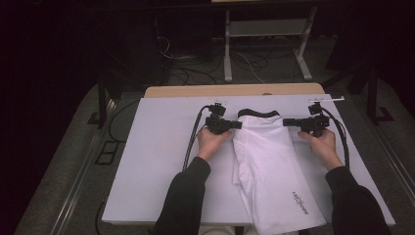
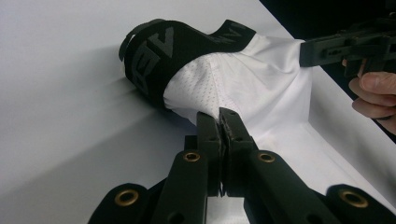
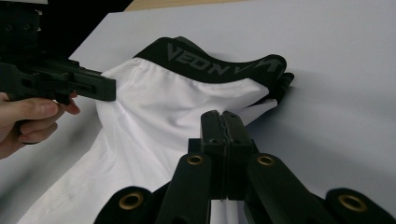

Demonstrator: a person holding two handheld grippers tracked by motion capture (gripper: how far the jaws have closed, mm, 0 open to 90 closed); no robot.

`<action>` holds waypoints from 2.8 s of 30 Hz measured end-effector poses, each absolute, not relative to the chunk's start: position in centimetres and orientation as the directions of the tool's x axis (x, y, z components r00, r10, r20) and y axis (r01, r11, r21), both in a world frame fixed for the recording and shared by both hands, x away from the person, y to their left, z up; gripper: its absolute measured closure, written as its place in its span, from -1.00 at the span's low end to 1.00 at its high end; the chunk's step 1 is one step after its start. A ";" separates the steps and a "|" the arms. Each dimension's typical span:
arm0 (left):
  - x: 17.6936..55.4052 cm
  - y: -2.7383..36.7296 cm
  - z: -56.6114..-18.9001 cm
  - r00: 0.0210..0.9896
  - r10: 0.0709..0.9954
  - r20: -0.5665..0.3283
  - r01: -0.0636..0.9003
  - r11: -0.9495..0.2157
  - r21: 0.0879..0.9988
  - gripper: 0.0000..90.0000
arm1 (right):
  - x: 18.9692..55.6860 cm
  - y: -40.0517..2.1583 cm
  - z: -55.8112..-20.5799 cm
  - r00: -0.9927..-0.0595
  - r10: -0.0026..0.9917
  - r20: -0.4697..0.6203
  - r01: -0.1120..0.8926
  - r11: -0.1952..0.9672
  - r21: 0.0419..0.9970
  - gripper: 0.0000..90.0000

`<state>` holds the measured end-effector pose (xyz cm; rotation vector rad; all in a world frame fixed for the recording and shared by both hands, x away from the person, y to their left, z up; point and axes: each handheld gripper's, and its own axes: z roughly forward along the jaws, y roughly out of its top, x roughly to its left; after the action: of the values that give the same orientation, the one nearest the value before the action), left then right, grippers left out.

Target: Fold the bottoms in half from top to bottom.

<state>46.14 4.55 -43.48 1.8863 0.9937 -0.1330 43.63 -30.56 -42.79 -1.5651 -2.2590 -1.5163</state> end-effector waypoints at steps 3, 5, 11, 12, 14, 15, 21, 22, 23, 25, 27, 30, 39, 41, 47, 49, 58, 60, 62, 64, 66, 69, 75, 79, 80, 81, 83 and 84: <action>46.0 4.6 -43.2 0.665 0.574 -0.479 0.682 -0.203 0.703 0.92 | 43.4 -30.6 -42.7 -0.507 0.713 0.484 0.716 0.036 0.698 0.96; 45.8 4.5 -43.1 0.667 0.569 -0.480 0.679 -0.202 0.705 0.92 | 43.3 -30.7 -42.6 -0.509 0.713 0.483 0.715 0.037 0.698 0.96; 45.4 4.5 -42.6 0.678 0.564 -0.471 0.670 -0.212 0.711 0.92 | 42.9 -30.8 -42.5 -0.511 0.711 0.484 0.715 0.039 0.698 0.96; 45.3 4.4 -42.5 0.680 0.562 -0.471 0.669 -0.212 0.713 0.93 | 42.9 -30.8 -42.5 -0.511 0.710 0.484 0.716 0.040 0.697 0.96; 45.1 4.4 -42.4 0.681 0.562 -0.470 0.667 -0.211 0.714 0.93 | 42.7 -30.8 -42.4 -0.512 0.710 0.484 0.716 0.041 0.697 0.96; 45.0 4.5 -42.4 0.683 0.561 -0.468 0.665 -0.214 0.715 0.92 | 42.7 -30.8 -42.4 -0.513 0.710 0.483 0.716 0.042 0.697 0.96; 44.4 4.6 -42.3 0.683 0.557 -0.473 0.665 -0.208 0.717 0.93 | 42.4 -30.8 -42.4 -0.517 0.710 0.478 0.714 0.050 0.699 0.96; 44.3 4.6 -42.3 0.684 0.557 -0.471 0.665 -0.211 0.717 0.93 | 42.3 -30.8 -42.3 -0.519 0.711 0.475 0.713 0.053 0.700 0.96; 44.3 4.6 -42.2 0.685 0.557 -0.470 0.665 -0.213 0.716 0.93 | 42.3 -30.8 -42.3 -0.520 0.711 0.473 0.713 0.056 0.699 0.96; 44.0 4.6 -42.1 0.684 0.557 -0.471 0.666 -0.214 0.715 0.93 | 42.2 -30.7 -42.3 -0.519 0.712 0.472 0.714 0.057 0.698 0.96; 43.8 4.5 -41.9 0.686 0.557 -0.469 0.665 -0.217 0.715 0.93 | 42.1 -30.7 -42.3 -0.523 0.714 0.466 0.712 0.065 0.699 0.96; 43.5 4.4 -41.6 0.688 0.561 -0.461 0.662 -0.223 0.716 0.93 | 42.0 -30.6 -42.2 -0.524 0.715 0.462 0.711 0.068 0.700 0.96; 42.5 4.2 -41.2 0.687 0.563 -0.459 0.661 -0.222 0.717 0.93 | 41.4 -30.6 -42.0 -0.531 0.715 0.455 0.705 0.075 0.705 0.96; 42.2 4.2 -41.1 0.689 0.561 -0.459 0.659 -0.223 0.718 0.93 | 41.1 -30.6 -41.9 -0.534 0.713 0.455 0.704 0.077 0.706 0.96; 41.5 4.3 -40.9 0.696 0.555 -0.455 0.654 -0.230 0.720 0.93 | 40.5 -30.6 -41.6 -0.542 0.708 0.453 0.699 0.081 0.710 0.96; 41.3 4.4 -40.9 0.698 0.554 -0.454 0.653 -0.230 0.722 0.93 | 40.2 -30.5 -41.5 -0.547 0.705 0.452 0.697 0.084 0.712 0.96; 40.5 4.4 -40.2 0.715 0.535 -0.451 0.639 -0.237 0.732 0.93 | 39.0 -30.7 -41.1 -0.560 0.702 0.440 0.688 0.097 0.720 0.96; 40.3 4.3 -39.9 0.723 0.526 -0.449 0.633 -0.243 0.735 0.93 | 38.8 -30.7 -41.1 -0.562 0.704 0.434 0.688 0.106 0.718 0.96; 40.0 4.1 -39.7 0.727 0.519 -0.450 0.629 -0.243 0.738 0.93 | 38.6 -30.8 -41.2 -0.558 0.709 0.431 0.691 0.110 0.714 0.96; 39.7 3.9 -39.6 0.733 0.514 -0.446 0.625 -0.251 0.739 0.93 | 38.4 -30.9 -41.2 -0.556 0.711 0.429 0.692 0.111 0.713 0.96; 39.5 3.7 -39.4 0.740 0.509 -0.441 0.620 -0.260 0.740 0.93 | 38.2 -30.9 -41.2 -0.559 0.713 0.424 0.692 0.119 0.712 0.96; 39.1 3.6 -39.3 0.746 0.504 -0.435 0.614 -0.266 0.743 0.93 | 37.9 -30.9 -41.2 -0.561 0.715 0.417 0.692 0.130 0.710 0.96; 38.5 3.6 -39.3 0.752 0.495 -0.435 0.612 -0.279 0.740 0.93 | 37.1 -31.1 -41.2 -0.570 0.714 0.408 0.692 0.149 0.706 0.96; 38.0 3.5 -39.2 0.754 0.489 -0.437 0.611 -0.281 0.740 0.93 | 36.7 -31.2 -41.2 -0.572 0.713 0.405 0.692 0.155 0.705 0.96; 37.9 3.4 -39.2 0.758 0.486 -0.435 0.608 -0.285 0.741 0.93 | 36.6 -31.2 -41.1 -0.575 0.712 0.403 0.691 0.159 0.705 0.96; 37.7 3.4 -39.1 0.759 0.484 -0.435 0.607 -0.285 0.742 0.92 | 36.5 -31.2 -41.1 -0.574 0.713 0.403 0.692 0.159 0.704 0.96; 37.4 3.3 -39.0 0.761 0.480 -0.437 0.606 -0.283 0.744 0.93 | 36.3 -31.3 -41.0 -0.580 0.710 0.401 0.688 0.162 0.707 0.96; 37.3 3.3 -39.0 0.762 0.478 -0.438 0.605 -0.282 0.744 0.93 | 36.2 -31.4 -40.9 -0.580 0.709 0.401 0.688 0.163 0.707 0.96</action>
<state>37.27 3.28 -39.00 1.9356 0.8225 -0.1564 36.20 -31.37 -40.94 -1.4487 -2.4130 -1.4454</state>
